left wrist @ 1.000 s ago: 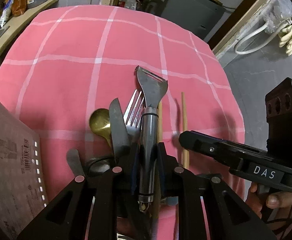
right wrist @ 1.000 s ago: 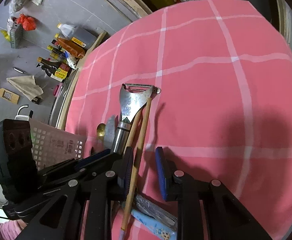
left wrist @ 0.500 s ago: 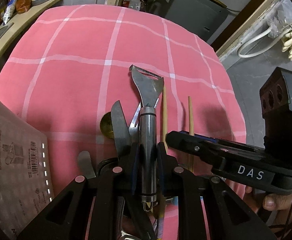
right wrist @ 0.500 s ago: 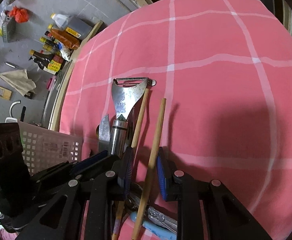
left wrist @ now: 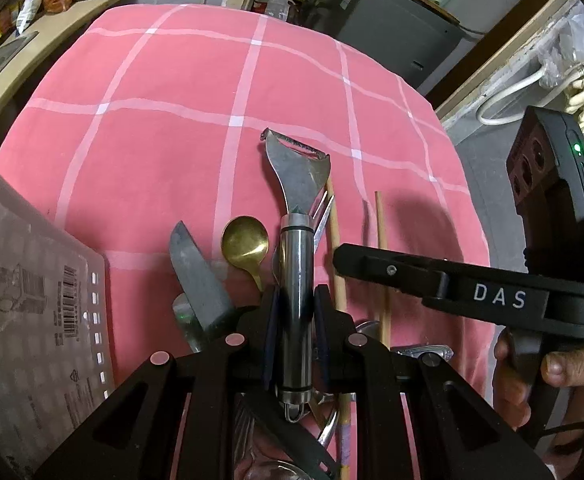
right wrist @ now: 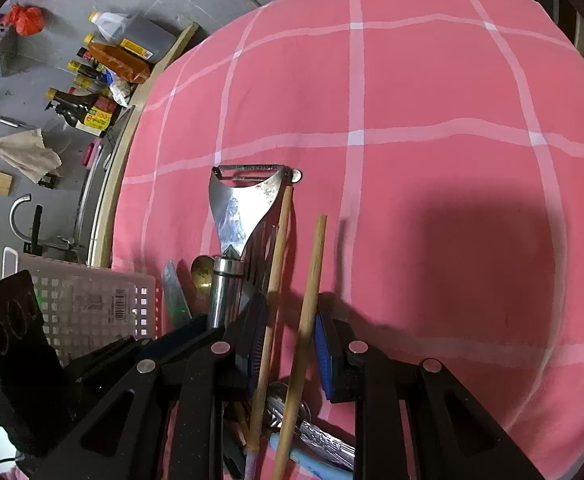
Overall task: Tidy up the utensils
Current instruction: 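Close the left tool on the metal peeler while the right tool grasps a wooden chopstick, then lift the peeler with the left tool while the right tool carries the chopstick up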
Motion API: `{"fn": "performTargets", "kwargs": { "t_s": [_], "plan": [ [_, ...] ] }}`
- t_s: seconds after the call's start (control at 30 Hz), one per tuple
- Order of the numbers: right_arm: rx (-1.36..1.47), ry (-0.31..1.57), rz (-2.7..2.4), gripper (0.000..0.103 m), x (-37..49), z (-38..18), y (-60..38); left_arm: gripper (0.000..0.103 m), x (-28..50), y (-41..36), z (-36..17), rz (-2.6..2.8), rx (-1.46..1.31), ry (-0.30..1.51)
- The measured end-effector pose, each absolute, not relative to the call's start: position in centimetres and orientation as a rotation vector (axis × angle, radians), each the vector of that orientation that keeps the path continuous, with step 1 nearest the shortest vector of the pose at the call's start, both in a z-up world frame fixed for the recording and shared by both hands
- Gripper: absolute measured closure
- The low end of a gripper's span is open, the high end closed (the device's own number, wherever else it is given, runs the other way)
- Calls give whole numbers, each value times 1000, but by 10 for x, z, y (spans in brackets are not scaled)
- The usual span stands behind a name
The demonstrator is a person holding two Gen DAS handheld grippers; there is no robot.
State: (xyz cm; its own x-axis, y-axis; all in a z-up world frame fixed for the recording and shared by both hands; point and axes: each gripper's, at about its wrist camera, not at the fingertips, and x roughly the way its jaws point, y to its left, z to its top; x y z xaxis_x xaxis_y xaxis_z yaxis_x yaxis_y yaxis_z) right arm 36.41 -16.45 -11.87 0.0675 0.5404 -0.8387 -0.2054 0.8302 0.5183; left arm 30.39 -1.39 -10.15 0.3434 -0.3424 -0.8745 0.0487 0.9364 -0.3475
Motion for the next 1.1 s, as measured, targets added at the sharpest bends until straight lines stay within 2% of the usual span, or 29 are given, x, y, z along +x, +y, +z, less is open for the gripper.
{"fn": "performTargets", "kwargs": {
  "t_s": [0.43, 0.5, 0.7, 1.1],
  "plan": [
    [63, 1421, 532, 84, 365, -114, -136, 88, 294, -5, -101, -261, -302, 1187],
    [27, 1417, 539, 91, 361, -114, -135, 88, 293, -5, -101, -261, -301, 1187],
    [84, 1426, 574, 96, 354, -115, -161, 88, 288, -5, -101, -276, -282, 1199],
    [102, 1425, 578, 96, 348, -113, -171, 88, 324, -26, -102, -270, -227, 1292]
  ]
}}
